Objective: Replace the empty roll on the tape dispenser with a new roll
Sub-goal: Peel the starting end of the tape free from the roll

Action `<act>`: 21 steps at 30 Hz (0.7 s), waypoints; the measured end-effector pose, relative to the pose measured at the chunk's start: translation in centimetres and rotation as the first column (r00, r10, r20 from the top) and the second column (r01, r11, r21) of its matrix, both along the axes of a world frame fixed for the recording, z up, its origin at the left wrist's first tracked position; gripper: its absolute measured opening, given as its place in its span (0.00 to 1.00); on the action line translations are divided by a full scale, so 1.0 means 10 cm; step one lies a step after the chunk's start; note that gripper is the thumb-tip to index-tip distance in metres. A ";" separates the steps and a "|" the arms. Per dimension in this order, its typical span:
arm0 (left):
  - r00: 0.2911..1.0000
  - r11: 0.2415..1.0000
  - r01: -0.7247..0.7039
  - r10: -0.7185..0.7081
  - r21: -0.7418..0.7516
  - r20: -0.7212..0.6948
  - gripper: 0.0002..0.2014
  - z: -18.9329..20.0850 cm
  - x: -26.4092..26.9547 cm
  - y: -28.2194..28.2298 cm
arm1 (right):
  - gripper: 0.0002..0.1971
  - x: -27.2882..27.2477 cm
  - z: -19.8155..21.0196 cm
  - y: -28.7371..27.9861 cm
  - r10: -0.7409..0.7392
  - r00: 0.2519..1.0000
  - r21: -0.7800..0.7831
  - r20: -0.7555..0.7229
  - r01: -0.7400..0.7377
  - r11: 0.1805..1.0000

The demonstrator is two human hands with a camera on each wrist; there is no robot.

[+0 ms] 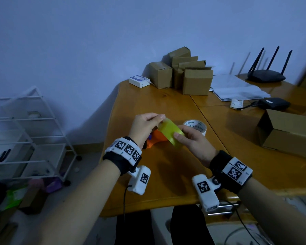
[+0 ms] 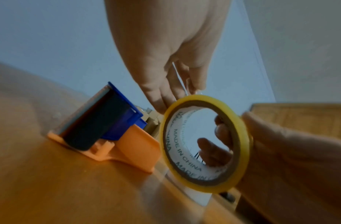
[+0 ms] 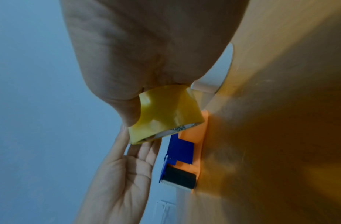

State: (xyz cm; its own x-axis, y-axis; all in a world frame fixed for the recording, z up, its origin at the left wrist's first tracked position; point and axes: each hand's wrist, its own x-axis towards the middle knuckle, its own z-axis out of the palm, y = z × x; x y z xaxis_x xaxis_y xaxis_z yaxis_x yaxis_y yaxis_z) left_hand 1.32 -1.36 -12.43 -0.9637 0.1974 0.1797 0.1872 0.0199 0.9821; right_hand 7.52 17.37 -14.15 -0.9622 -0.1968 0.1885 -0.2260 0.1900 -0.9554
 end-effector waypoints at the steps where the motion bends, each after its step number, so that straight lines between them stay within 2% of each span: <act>1: 0.999 0.999 -0.018 0.017 -0.040 -0.038 0.10 0.00 0.01 0.01 | 0.11 0.00 0.00 -0.01 -0.008 1.000 0.012 0.002 0.008 1.000; 7: 0.983 0.980 -0.128 0.105 -0.154 -0.148 0.10 -0.01 0.05 0.05 | 0.08 -0.01 -0.03 -0.06 -0.077 0.997 0.047 0.002 0.077 0.996; 10: 0.982 0.979 -0.106 0.076 -0.172 -0.174 0.09 0.02 0.08 0.07 | 0.08 -0.04 -0.06 -0.04 -0.103 0.995 0.062 0.001 0.103 0.993; 16: 0.998 0.950 0.038 -0.052 -0.309 -0.035 0.16 -0.07 0.00 0.04 | 0.08 -0.02 -0.10 0.02 -0.119 0.993 0.080 -0.023 0.120 0.989; 19: 0.998 0.947 0.048 -0.054 -0.317 -0.009 0.22 -0.09 -0.03 0.02 | 0.09 -0.01 -0.10 0.02 -0.118 0.992 0.098 -0.035 0.121 0.988; 21: 0.998 0.942 0.048 -0.054 -0.333 -0.010 0.20 -0.06 -0.02 0.02 | 0.09 -0.01 -0.11 0.02 -0.111 0.993 0.120 -0.050 0.116 0.986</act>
